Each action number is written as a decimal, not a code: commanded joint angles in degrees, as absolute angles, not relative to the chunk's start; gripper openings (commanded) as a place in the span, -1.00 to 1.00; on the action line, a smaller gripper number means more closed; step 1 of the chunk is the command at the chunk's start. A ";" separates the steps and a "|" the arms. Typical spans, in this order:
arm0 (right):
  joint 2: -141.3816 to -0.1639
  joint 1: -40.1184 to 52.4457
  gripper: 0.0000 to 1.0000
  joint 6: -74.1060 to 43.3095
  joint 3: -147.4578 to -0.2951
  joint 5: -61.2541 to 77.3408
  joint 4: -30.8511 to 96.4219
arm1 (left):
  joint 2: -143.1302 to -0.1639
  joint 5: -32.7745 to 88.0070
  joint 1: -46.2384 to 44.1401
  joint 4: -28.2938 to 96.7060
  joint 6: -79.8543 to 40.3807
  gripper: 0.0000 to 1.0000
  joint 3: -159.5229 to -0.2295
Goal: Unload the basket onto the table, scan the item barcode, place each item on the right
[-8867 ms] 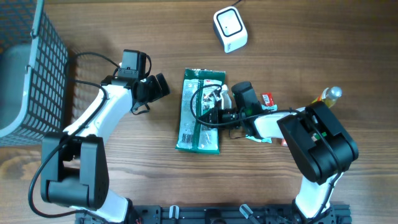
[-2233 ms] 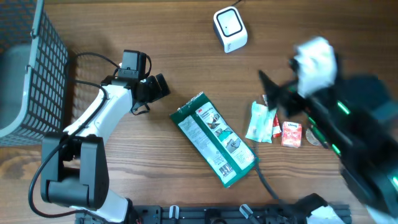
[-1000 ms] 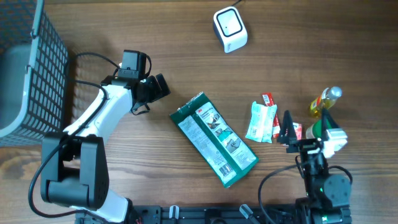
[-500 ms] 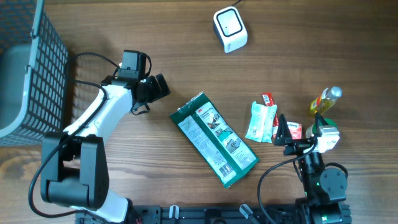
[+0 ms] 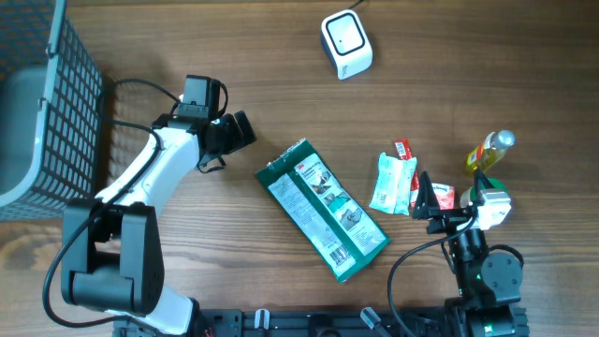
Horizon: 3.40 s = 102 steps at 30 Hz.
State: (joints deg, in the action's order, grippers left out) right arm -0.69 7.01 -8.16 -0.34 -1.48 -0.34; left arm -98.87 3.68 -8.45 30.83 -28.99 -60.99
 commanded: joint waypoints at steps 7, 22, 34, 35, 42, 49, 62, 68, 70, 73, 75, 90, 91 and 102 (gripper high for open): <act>-0.21 6.72 1.00 -9.15 -0.30 -0.30 -0.40 | -98.37 -0.95 -8.25 30.68 -25.74 1.00 -60.69; -0.21 6.72 0.99 -9.15 -0.30 -0.30 -0.40 | -94.17 -0.62 -8.58 19.49 -27.00 1.00 -60.69; -0.21 6.72 0.99 -9.17 -0.30 -0.30 -0.40 | -38.00 -0.75 0.47 36.88 -12.19 1.00 -60.69; -0.21 6.72 1.00 -9.15 -0.30 -0.30 -0.40 | -34.61 -0.80 1.69 39.03 -12.19 1.00 -60.69; -0.21 6.72 0.99 -9.19 -0.30 -0.30 -0.40 | -18.50 -2.83 5.61 53.98 -12.45 1.00 -60.16; -0.21 6.72 0.99 -9.17 -0.30 -0.30 -0.40 | -6.37 -2.20 3.88 53.54 -12.49 1.00 -50.72; -0.21 6.72 0.99 -9.17 -0.30 -0.30 -0.40 | -0.25 -2.04 2.85 -0.56 -15.64 1.00 -18.72; -0.21 6.72 1.00 -9.15 -0.30 -0.32 -0.40 | -0.25 -2.04 2.83 -7.62 -18.17 1.00 -8.25; -0.21 6.72 1.00 -9.15 -0.30 -0.30 -0.40 | -0.25 -2.31 2.83 -7.84 -18.50 1.00 -6.35; -0.21 6.72 1.00 -9.15 -0.30 -0.32 -0.40 | -0.21 -2.72 2.92 -9.78 -18.50 1.00 -3.60; -0.21 6.72 0.99 -9.17 -0.30 -0.30 -0.40 | -0.21 -2.68 2.96 -10.09 -18.50 1.00 -2.68; -0.21 6.72 0.99 -9.15 -0.30 -0.30 -0.40 | -0.21 -0.27 3.01 1.10 -10.09 1.00 -0.32; -0.21 6.72 1.00 -9.17 -0.30 -0.30 -0.40 | -0.21 0.01 3.01 2.31 -8.60 1.00 -0.32; -0.21 6.72 0.99 -9.13 -0.30 -0.30 -0.40 | -0.21 3.14 2.98 4.32 2.15 1.00 -0.32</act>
State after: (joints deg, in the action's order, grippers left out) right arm -0.73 7.01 -8.38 -0.36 -1.26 -0.21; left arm -0.73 1.61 3.05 4.14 -0.86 -0.60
